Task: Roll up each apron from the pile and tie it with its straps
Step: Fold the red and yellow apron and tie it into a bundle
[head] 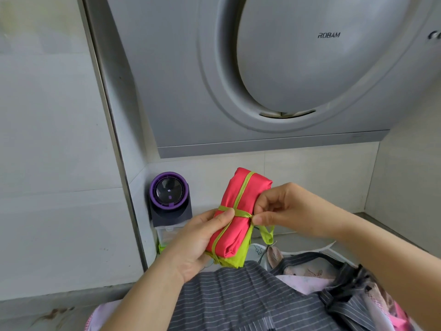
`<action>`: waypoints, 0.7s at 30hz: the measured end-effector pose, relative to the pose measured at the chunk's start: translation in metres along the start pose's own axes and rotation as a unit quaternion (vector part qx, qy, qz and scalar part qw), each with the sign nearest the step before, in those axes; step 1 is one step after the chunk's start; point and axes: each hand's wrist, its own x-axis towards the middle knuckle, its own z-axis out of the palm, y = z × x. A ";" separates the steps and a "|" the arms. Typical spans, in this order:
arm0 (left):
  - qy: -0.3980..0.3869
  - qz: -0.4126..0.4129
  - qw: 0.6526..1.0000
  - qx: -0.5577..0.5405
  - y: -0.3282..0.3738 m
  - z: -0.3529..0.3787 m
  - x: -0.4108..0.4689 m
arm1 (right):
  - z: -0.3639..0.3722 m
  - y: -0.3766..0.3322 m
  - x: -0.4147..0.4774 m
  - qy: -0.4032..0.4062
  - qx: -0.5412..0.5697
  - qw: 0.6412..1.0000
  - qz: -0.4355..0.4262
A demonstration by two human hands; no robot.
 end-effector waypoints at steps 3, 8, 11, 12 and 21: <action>0.008 -0.009 1.000 0.008 0.000 -0.001 0.001 | -0.006 -0.003 0.000 -0.014 -0.102 0.995 0.001; 0.010 -0.028 1.000 0.008 -0.002 0.000 0.001 | 0.003 -0.004 0.002 0.121 -0.492 0.851 -0.139; 0.018 -0.027 0.999 0.001 -0.002 0.002 0.002 | 0.007 0.004 0.002 0.180 -0.501 0.822 -0.202; 0.021 -0.027 0.999 -0.006 -0.002 0.003 0.002 | 0.008 0.009 0.002 0.192 -0.491 0.824 -0.208; 0.032 -0.016 0.999 -0.025 -0.001 0.004 0.002 | 0.022 0.019 -0.011 0.222 -0.232 0.942 -0.098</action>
